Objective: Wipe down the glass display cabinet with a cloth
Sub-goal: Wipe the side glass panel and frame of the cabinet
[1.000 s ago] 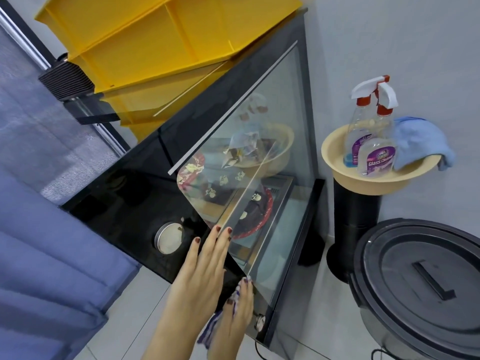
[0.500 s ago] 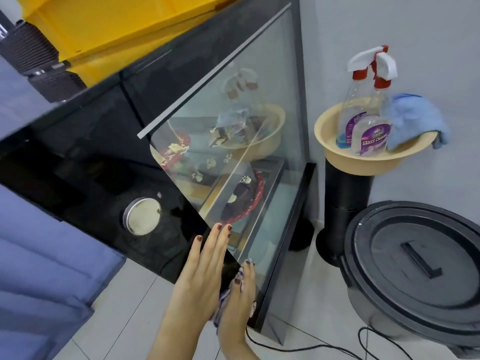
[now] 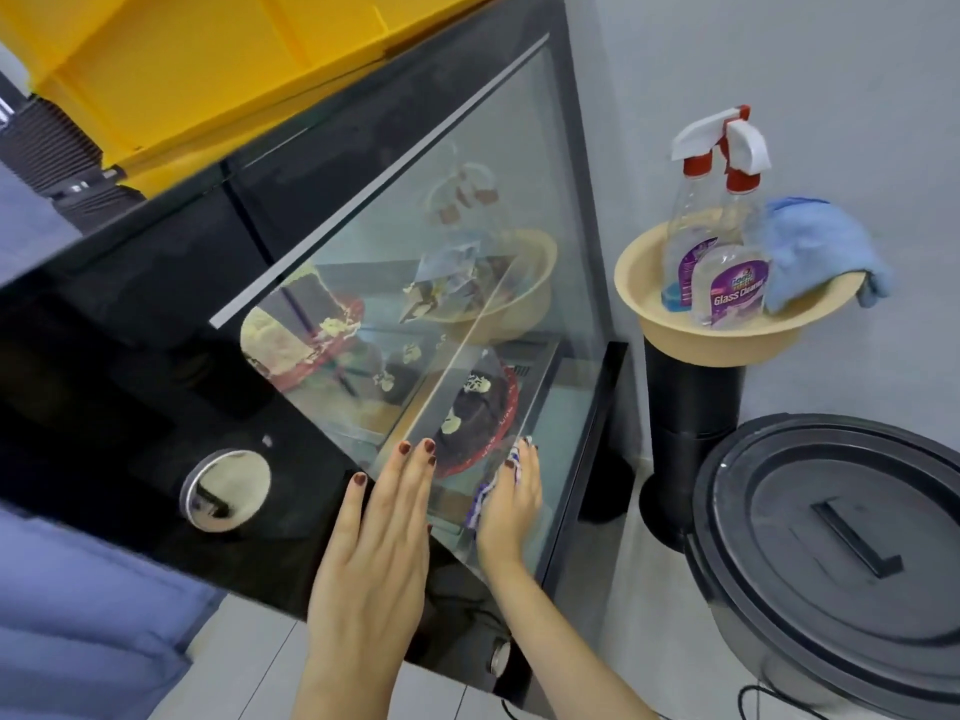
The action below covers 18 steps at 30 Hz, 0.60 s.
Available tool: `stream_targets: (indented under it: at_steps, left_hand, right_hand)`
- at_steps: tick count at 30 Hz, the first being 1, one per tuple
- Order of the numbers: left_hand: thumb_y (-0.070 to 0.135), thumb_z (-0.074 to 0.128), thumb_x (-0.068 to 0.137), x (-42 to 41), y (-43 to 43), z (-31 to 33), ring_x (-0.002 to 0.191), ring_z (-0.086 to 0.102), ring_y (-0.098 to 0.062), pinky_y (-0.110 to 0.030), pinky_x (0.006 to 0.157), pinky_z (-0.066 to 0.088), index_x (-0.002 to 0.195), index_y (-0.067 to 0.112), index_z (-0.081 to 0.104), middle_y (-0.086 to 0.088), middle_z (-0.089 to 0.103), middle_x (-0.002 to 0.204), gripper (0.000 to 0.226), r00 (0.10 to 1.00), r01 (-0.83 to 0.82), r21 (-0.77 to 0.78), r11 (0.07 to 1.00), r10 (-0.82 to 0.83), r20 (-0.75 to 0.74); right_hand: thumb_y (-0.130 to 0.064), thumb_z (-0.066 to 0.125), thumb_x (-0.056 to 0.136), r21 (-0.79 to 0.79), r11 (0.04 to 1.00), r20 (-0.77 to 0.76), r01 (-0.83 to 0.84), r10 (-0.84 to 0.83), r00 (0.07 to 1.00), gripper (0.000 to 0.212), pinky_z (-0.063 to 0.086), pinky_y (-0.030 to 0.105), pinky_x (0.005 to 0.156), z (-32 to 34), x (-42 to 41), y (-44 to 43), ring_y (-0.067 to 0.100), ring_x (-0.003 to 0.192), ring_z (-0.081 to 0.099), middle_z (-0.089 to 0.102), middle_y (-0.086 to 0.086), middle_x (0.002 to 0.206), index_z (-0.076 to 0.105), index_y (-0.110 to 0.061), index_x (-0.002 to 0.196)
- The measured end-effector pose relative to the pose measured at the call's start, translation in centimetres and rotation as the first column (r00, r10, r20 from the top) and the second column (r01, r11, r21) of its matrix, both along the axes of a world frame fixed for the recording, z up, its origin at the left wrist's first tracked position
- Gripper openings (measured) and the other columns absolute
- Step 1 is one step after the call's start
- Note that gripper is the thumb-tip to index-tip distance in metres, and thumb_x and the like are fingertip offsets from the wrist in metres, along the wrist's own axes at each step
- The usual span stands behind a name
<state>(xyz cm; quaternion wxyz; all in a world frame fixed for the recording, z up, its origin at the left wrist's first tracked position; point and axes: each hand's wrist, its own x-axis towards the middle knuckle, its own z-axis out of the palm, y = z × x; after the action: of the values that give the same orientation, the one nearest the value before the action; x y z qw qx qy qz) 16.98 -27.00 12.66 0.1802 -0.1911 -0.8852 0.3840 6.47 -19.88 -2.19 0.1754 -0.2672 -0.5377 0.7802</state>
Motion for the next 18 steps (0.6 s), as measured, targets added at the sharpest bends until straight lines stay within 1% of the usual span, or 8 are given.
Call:
stream_targets:
  at_steps: [2, 4, 5, 7, 9, 12, 16, 18]
  left_hand:
    - [0.022, 0.016, 0.091, -0.9, 0.5, 0.8, 0.142, 0.018, -0.026, -0.049, 0.114, 0.006, 0.144, 0.013, 0.029, -0.010, 0.021, 0.154, 0.055, 0.998, -0.053, -0.064, 0.997, 0.056, 0.042]
    - [0.019, 0.000, 0.096, -2.3, 1.5, 1.6, 0.142, -0.013, -0.031, -0.055, 0.109, -0.015, 0.149, 0.011, -0.006, -0.011, -0.013, 0.156, 0.054, 0.998, -0.057, -0.135, 0.989, 0.059, 0.013]
    - [0.019, -0.007, 0.095, -3.0, 2.2, 2.1, 0.137, -0.028, -0.033, -0.056, 0.103, -0.025, 0.144, 0.006, -0.023, -0.013, -0.030, 0.151, 0.053, 0.996, -0.086, -0.190, 0.978, 0.092, 0.021]
    - [0.028, -0.010, 0.092, -5.2, 3.8, 2.7, 0.127, -0.042, -0.035, -0.058, 0.094, -0.033, 0.133, 0.001, -0.039, -0.016, -0.045, 0.142, 0.057, 0.994, -0.087, -0.248, 0.965, 0.099, 0.036]
    - [0.031, -0.006, 0.093, -7.2, 4.8, 3.4, 0.126, -0.043, -0.038, -0.061, 0.093, -0.034, 0.131, -0.003, -0.041, -0.019, -0.046, 0.140, 0.061, 0.995, -0.087, -0.264, 0.961, 0.096, 0.021]
    - [0.031, -0.004, 0.092, -9.3, 6.1, 3.8, 0.129, -0.039, -0.041, -0.066, 0.096, -0.030, 0.135, -0.005, -0.035, -0.022, -0.042, 0.142, 0.064, 0.997, -0.082, -0.266, 0.961, 0.078, -0.026]
    - [0.032, -0.001, 0.092, -10.0, 6.6, 3.5, 0.136, -0.027, -0.042, -0.067, 0.101, -0.020, 0.140, -0.003, -0.027, -0.022, -0.032, 0.149, 0.065, 0.995, -0.094, -0.237, 0.967, 0.083, -0.057]
    - [0.032, 0.001, 0.092, -10.1, 6.4, 3.3, 0.138, -0.023, -0.042, -0.068, 0.102, -0.017, 0.142, -0.002, -0.024, -0.022, -0.028, 0.150, 0.065, 0.994, -0.095, -0.226, 0.970, 0.082, -0.067]
  right_hand:
    - [-0.022, 0.037, 0.096, 0.116, 0.993, -0.158, 0.020, -0.002, 0.988, 0.044, 0.009, 0.006, 0.110, 1.1, 0.1, -0.2, -0.005, 0.138, 0.017, 0.033, -0.019, 0.147, 0.040, -0.028, 0.139]
    - [-0.018, 0.035, 0.094, 0.203, 0.979, -0.194, 0.016, 0.024, 0.981, 0.046, 0.012, 0.010, 0.112, 0.0, 0.4, 0.0, -0.002, 0.139, 0.020, 0.034, -0.014, 0.148, 0.041, -0.022, 0.140]
    - [-0.012, 0.036, 0.096, 0.193, 0.981, -0.150, 0.006, 0.024, 0.988, 0.045, 0.014, 0.008, 0.111, -1.2, 0.7, 0.1, 0.002, 0.138, 0.024, 0.035, -0.010, 0.148, 0.042, -0.019, 0.140]
    - [-0.006, 0.036, 0.099, 0.029, 1.000, 0.066, 0.003, -0.005, 0.998, 0.042, 0.020, -0.001, 0.101, -4.1, 0.2, 0.9, 0.005, 0.131, 0.035, 0.038, -0.005, 0.147, 0.041, -0.014, 0.140]
    - [-0.009, 0.035, 0.101, -0.191, 0.981, 0.261, 0.035, 0.017, 0.965, 0.041, 0.027, 0.012, 0.105, -5.9, -1.0, 1.8, 0.011, 0.120, 0.041, 0.046, 0.000, 0.134, 0.040, -0.008, 0.141]
    - [-0.012, 0.035, 0.100, -0.217, 0.974, 0.301, 0.064, 0.005, 0.954, 0.042, 0.026, 0.038, 0.113, -4.7, -2.5, 2.0, 0.014, 0.117, 0.039, 0.043, -0.006, 0.122, 0.040, -0.012, 0.142]
    - [-0.015, 0.040, 0.099, 0.004, 1.000, 0.040, -0.024, 0.024, 0.999, 0.047, 0.012, 0.025, 0.117, -1.0, -1.0, 0.0, -0.003, 0.138, 0.019, 0.026, -0.025, 0.148, 0.035, -0.026, 0.144]
    - [-0.023, 0.039, 0.097, 0.116, 0.993, -0.082, -0.017, 0.026, 0.996, 0.048, 0.012, 0.019, 0.116, -0.9, -0.1, -0.2, -0.005, 0.140, 0.015, 0.026, -0.024, 0.151, 0.035, -0.026, 0.145]
